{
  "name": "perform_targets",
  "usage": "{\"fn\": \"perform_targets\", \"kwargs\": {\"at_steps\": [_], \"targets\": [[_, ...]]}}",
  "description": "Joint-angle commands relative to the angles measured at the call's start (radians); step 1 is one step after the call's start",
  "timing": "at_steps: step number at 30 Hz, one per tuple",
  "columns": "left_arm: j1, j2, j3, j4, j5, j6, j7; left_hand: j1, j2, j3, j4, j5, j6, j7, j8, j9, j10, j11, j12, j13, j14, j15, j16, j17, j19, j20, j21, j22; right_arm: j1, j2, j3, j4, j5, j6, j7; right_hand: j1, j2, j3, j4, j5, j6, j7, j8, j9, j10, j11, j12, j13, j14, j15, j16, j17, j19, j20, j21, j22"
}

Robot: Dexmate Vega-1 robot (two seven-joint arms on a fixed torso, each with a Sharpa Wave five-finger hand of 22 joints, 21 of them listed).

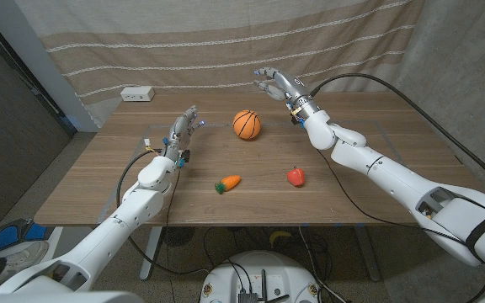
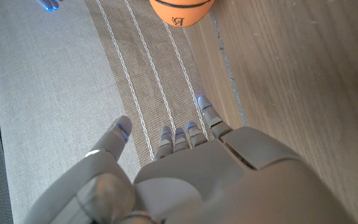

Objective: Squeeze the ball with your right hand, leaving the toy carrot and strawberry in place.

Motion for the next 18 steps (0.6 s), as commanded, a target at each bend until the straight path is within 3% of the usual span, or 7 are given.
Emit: {"fn": "perform_targets", "kwargs": {"at_steps": [1, 18], "targets": [[0.013, 0.007, -0.004, -0.015, 0.002, -0.003, 0.006, -0.009, 0.014, -0.002, -0.006, 0.0, 0.01, 0.0, 0.003, 0.001, -0.002, 0.006, 0.007, 0.003, 0.003, -0.001, 0.004, 0.001, 0.005, 0.003, -0.006, 0.004, 0.033, 0.016, -0.021, 0.031, 0.007, 0.006, 0.04, 0.001, 0.012, 0.004, -0.006, 0.005, 0.008, -0.004, -0.003, 0.005, 0.008, 0.003, -0.003, 0.002, 0.001, -0.043, 0.007, 0.003, 0.008, -0.001, -0.002, 0.006], [0.027, 0.006, -0.008, -0.03, 0.002, -0.005, 0.018, -0.011, 0.014, -0.001, -0.008, 0.0, 0.016, 0.003, 0.004, 0.002, -0.001, 0.006, 0.007, 0.003, 0.004, -0.001, 0.004, 0.002, 0.008, 0.003, -0.011, 0.004, 0.039, 0.017, -0.035, 0.025, 0.01, 0.007, 0.076, 0.006, 0.013, 0.004, -0.007, 0.007, 0.002, -0.008, -0.007, 0.006, -0.001, 0.0, -0.007, 0.002, -0.004, -0.044, 0.007, 0.004, 0.008, -0.002, -0.003, 0.006]]}}
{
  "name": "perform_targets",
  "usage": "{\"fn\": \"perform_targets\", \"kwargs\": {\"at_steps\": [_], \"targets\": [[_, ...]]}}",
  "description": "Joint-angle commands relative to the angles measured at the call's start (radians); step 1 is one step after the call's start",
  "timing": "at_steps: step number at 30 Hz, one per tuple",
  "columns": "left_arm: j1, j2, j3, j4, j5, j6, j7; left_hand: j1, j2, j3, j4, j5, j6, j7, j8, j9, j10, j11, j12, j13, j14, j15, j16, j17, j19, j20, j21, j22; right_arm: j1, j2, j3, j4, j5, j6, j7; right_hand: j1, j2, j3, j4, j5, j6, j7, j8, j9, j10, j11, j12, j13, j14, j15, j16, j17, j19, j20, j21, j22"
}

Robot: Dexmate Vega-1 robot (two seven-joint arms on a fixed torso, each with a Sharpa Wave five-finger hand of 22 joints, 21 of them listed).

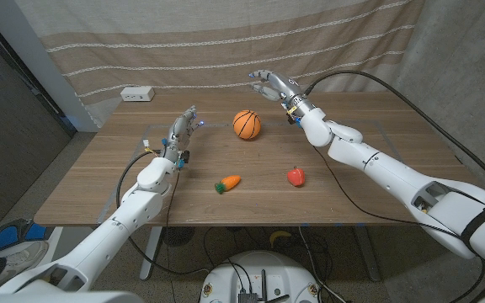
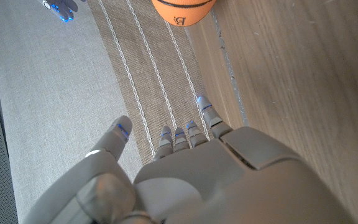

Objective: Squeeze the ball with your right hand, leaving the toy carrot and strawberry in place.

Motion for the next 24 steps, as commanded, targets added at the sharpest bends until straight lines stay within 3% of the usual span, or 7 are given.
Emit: {"fn": "perform_targets", "kwargs": {"at_steps": [1, 24], "targets": [[0.013, 0.002, -0.003, -0.012, 0.001, -0.004, 0.009, -0.006, 0.02, 0.003, -0.004, 0.0, 0.011, -0.003, 0.004, 0.002, -0.001, 0.006, 0.007, 0.003, 0.004, -0.001, 0.004, 0.002, 0.008, 0.003, -0.008, 0.004, 0.011, 0.005, -0.015, 0.004, 0.002, 0.003, 0.032, 0.003, 0.003, 0.004, -0.007, 0.007, 0.001, -0.008, -0.003, 0.006, -0.002, 0.0, -0.002, 0.002, -0.005, -0.044, 0.007, 0.004, 0.008, -0.002, -0.004, 0.006], [0.027, 0.005, -0.012, -0.017, -0.008, -0.007, 0.009, -0.01, 0.019, 0.003, -0.007, 0.0, 0.013, -0.004, 0.004, 0.002, -0.001, 0.006, 0.007, 0.003, 0.004, -0.002, 0.004, 0.002, 0.011, 0.003, -0.015, 0.005, 0.062, 0.047, -0.06, 0.066, 0.008, -0.007, 0.105, 0.009, 0.001, 0.003, -0.007, 0.008, -0.033, -0.026, -0.016, 0.006, -0.032, -0.004, -0.013, 0.003, -0.027, -0.041, 0.002, 0.005, 0.004, -0.002, -0.008, 0.006]]}}
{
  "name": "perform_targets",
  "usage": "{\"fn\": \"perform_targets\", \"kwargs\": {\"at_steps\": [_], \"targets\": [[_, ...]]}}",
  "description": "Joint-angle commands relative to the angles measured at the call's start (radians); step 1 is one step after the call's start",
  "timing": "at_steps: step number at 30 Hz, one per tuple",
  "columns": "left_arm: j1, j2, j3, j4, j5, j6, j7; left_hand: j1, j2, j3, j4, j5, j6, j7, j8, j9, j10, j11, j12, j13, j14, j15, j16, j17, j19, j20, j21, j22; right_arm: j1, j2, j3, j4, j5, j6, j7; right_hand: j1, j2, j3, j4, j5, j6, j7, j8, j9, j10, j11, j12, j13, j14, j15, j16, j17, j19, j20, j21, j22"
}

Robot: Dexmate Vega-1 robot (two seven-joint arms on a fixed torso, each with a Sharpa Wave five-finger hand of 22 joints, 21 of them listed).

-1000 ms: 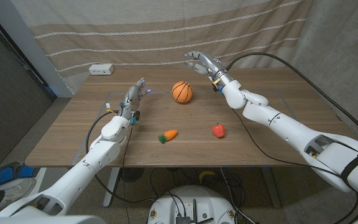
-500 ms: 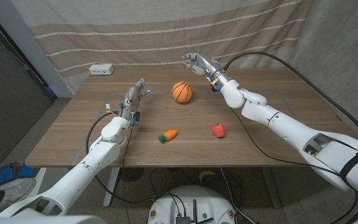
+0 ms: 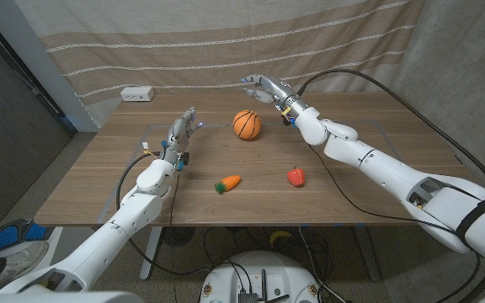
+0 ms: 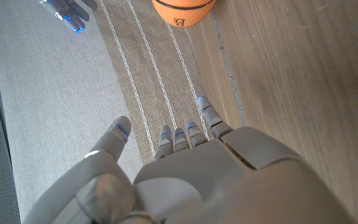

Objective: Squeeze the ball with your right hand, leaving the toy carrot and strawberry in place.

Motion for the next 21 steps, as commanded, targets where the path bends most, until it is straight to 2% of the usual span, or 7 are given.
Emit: {"fn": "perform_targets", "kwargs": {"at_steps": [1, 7, 12, 14, 18, 21], "targets": [[0.004, 0.003, -0.004, 0.002, -0.004, -0.003, -0.005, -0.01, 0.019, 0.003, -0.008, 0.0, 0.007, 0.002, 0.004, 0.002, -0.001, 0.006, 0.007, 0.003, 0.003, -0.001, 0.003, 0.002, 0.011, 0.003, -0.007, 0.005, 0.027, 0.022, -0.024, 0.032, 0.007, -0.01, 0.038, 0.009, 0.001, -0.001, -0.003, 0.005, -0.012, -0.004, -0.004, 0.001, -0.009, 0.0, -0.003, 0.003, -0.009, -0.041, 0.002, 0.005, 0.004, -0.002, -0.005, 0.001], [0.008, 0.001, -0.008, -0.001, -0.01, -0.002, 0.001, -0.01, 0.019, 0.003, -0.008, 0.0, 0.007, 0.003, 0.004, 0.002, -0.002, 0.007, 0.006, 0.003, 0.003, -0.001, 0.003, 0.001, 0.011, 0.003, -0.009, 0.005, 0.041, 0.027, -0.035, 0.038, 0.013, -0.02, 0.071, 0.011, -0.003, -0.003, -0.005, 0.005, -0.031, -0.008, -0.009, 0.001, -0.026, -0.002, -0.007, 0.003, -0.02, -0.039, -0.002, 0.005, -0.001, 0.001, -0.008, 0.001], [0.008, 0.002, -0.007, 0.003, -0.006, -0.008, -0.003, -0.011, 0.019, 0.002, -0.009, 0.0, 0.007, 0.002, 0.003, 0.002, -0.002, 0.007, 0.007, 0.003, 0.003, -0.001, 0.003, 0.002, 0.012, 0.004, -0.01, 0.005, 0.05, 0.025, -0.046, 0.028, 0.013, -0.044, 0.112, 0.002, -0.02, -0.016, -0.005, 0.002, -0.065, -0.004, -0.016, 0.001, -0.05, 0.001, -0.013, 0.004, -0.033, -0.028, -0.009, 0.001, -0.006, 0.009, -0.012, 0.001], [0.009, 0.001, -0.008, 0.001, -0.007, -0.007, 0.0, -0.011, 0.019, 0.003, -0.009, 0.0, 0.006, 0.002, 0.003, 0.002, -0.002, 0.006, 0.007, 0.003, 0.003, -0.001, 0.003, 0.002, 0.012, 0.004, -0.011, 0.005, 0.053, 0.024, -0.05, 0.021, 0.01, -0.058, 0.128, -0.018, -0.032, -0.032, 0.003, -0.006, -0.092, -0.01, -0.018, 0.002, -0.072, -0.007, -0.016, 0.004, -0.051, -0.021, -0.017, -0.001, -0.02, 0.015, -0.02, 0.001], [0.01, 0.001, -0.008, 0.001, -0.007, -0.008, 0.001, -0.011, 0.019, 0.003, -0.01, 0.0, 0.007, 0.002, 0.003, 0.002, -0.002, 0.006, 0.006, 0.003, 0.003, -0.001, 0.003, 0.001, 0.012, 0.004, -0.012, 0.005, 0.057, 0.021, -0.057, 0.01, 0.002, -0.081, 0.146, -0.054, -0.061, -0.062, 0.009, -0.023, -0.14, -0.009, -0.02, 0.002, -0.107, 0.0, -0.019, 0.004, -0.069, -0.005, -0.028, -0.008, -0.025, 0.034, -0.028, 0.001], [0.011, 0.001, -0.009, -0.001, -0.009, -0.006, 0.003, -0.012, 0.019, 0.002, -0.01, 0.0, 0.007, 0.002, 0.003, 0.002, -0.003, 0.006, 0.006, 0.003, 0.003, -0.001, 0.003, 0.001, 0.013, 0.004, -0.013, 0.005, 0.059, 0.019, -0.062, 0.006, -0.004, -0.093, 0.155, -0.065, -0.074, -0.074, 0.009, -0.031, -0.16, -0.007, -0.02, 0.001, -0.124, 0.004, -0.021, 0.004, -0.077, 0.001, -0.034, -0.012, -0.029, 0.04, -0.031, 0.0]]}}
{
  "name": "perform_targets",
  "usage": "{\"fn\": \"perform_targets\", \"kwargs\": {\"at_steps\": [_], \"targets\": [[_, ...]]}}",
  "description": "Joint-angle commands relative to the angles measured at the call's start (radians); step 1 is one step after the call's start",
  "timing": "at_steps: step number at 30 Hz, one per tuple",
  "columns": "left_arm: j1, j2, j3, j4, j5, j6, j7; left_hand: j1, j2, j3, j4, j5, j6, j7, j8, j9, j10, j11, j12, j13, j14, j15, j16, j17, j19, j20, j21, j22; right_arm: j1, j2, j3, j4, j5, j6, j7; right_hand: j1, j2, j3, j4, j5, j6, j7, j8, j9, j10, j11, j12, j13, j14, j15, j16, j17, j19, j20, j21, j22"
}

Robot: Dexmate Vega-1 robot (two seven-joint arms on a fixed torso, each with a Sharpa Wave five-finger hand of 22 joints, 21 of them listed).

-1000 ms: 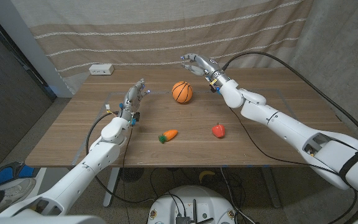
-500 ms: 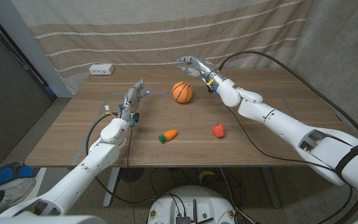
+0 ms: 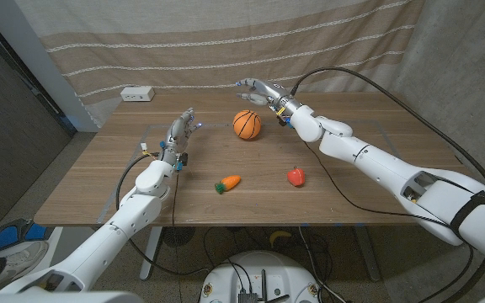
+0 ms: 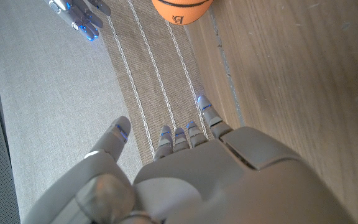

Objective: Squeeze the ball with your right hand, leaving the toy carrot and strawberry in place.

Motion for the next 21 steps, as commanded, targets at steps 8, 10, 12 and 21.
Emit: {"fn": "perform_targets", "kwargs": {"at_steps": [8, 10, 12, 21], "targets": [[0.007, 0.0, -0.004, -0.004, -0.002, -0.005, 0.003, -0.008, 0.024, -0.001, -0.007, 0.0, 0.007, 0.002, 0.003, 0.002, -0.002, 0.006, 0.006, 0.003, 0.003, 0.0, 0.003, 0.001, 0.005, 0.003, -0.007, 0.005, 0.025, -0.002, -0.037, -0.034, -0.029, -0.098, 0.094, -0.061, -0.066, -0.059, 0.003, -0.042, -0.075, -0.008, 0.002, 0.001, -0.072, 0.014, -0.003, 0.001, -0.045, 0.029, -0.031, -0.018, -0.033, 0.041, -0.031, 0.002], [0.01, 0.001, -0.005, -0.008, -0.002, -0.004, 0.007, -0.008, 0.023, -0.001, -0.008, 0.0, 0.007, 0.002, 0.003, 0.002, -0.002, 0.006, 0.006, 0.003, 0.003, 0.0, 0.003, 0.001, 0.005, 0.003, -0.008, 0.005, 0.026, -0.002, -0.04, -0.041, -0.03, -0.113, 0.11, -0.073, -0.079, -0.07, 0.003, -0.047, -0.092, -0.011, 0.003, 0.001, -0.083, 0.021, -0.001, 0.0, -0.055, 0.034, -0.037, -0.022, -0.041, 0.072, -0.038, 0.002], [0.011, 0.005, -0.004, -0.008, 0.003, -0.007, 0.003, -0.008, 0.024, -0.001, -0.008, 0.0, 0.007, 0.0, 0.003, 0.002, -0.003, 0.004, 0.006, 0.003, 0.003, 0.0, 0.003, 0.001, 0.005, 0.003, -0.008, 0.005, 0.027, -0.002, -0.044, -0.049, -0.038, -0.134, 0.117, -0.078, -0.086, -0.075, 0.002, -0.048, -0.105, -0.016, 0.002, 0.001, -0.1, 0.019, -0.003, 0.0, -0.067, 0.039, -0.042, -0.026, -0.045, 0.081, -0.043, 0.002], [0.012, 0.006, -0.004, -0.011, 0.004, -0.008, 0.002, -0.008, 0.023, -0.002, -0.01, 0.0, 0.01, 0.001, 0.004, 0.002, -0.002, 0.006, 0.007, 0.003, 0.004, -0.001, 0.003, 0.001, 0.007, 0.004, -0.011, 0.005, 0.036, 0.002, -0.066, -0.083, -0.055, -0.238, 0.19, -0.083, -0.114, -0.093, -0.01, -0.038, -0.195, -0.036, -0.001, 0.0, -0.175, 0.007, -0.004, -0.002, -0.123, 0.069, -0.06, -0.047, -0.09, 0.184, -0.08, 0.001]]}}
